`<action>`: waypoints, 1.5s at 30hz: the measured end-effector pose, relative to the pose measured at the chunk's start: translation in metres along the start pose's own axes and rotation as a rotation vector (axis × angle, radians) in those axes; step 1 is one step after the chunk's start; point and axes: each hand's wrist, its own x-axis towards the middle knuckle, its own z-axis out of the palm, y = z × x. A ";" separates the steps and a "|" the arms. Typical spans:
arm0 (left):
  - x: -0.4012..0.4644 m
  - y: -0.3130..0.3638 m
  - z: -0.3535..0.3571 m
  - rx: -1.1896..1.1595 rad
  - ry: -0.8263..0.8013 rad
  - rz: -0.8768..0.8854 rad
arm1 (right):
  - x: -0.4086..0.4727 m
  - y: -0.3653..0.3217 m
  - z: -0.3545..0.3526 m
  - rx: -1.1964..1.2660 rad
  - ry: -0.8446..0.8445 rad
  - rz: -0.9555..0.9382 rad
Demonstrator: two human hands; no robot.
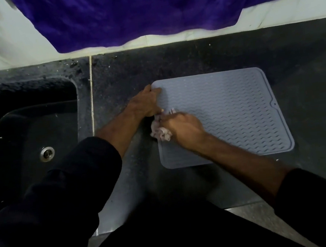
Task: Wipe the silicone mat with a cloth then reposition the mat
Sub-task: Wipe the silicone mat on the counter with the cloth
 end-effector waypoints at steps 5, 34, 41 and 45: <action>-0.008 -0.001 0.006 -0.026 0.009 0.001 | 0.001 -0.005 0.024 -0.172 0.033 -0.046; -0.044 0.040 0.019 0.038 -0.057 0.142 | -0.070 0.026 0.035 -0.295 -0.077 -0.610; -0.054 0.048 0.033 0.033 -0.201 0.110 | -0.085 0.050 0.021 -0.254 -0.089 -0.690; -0.054 0.051 0.031 0.014 -0.216 0.085 | -0.102 0.100 0.011 -0.203 -0.010 -0.743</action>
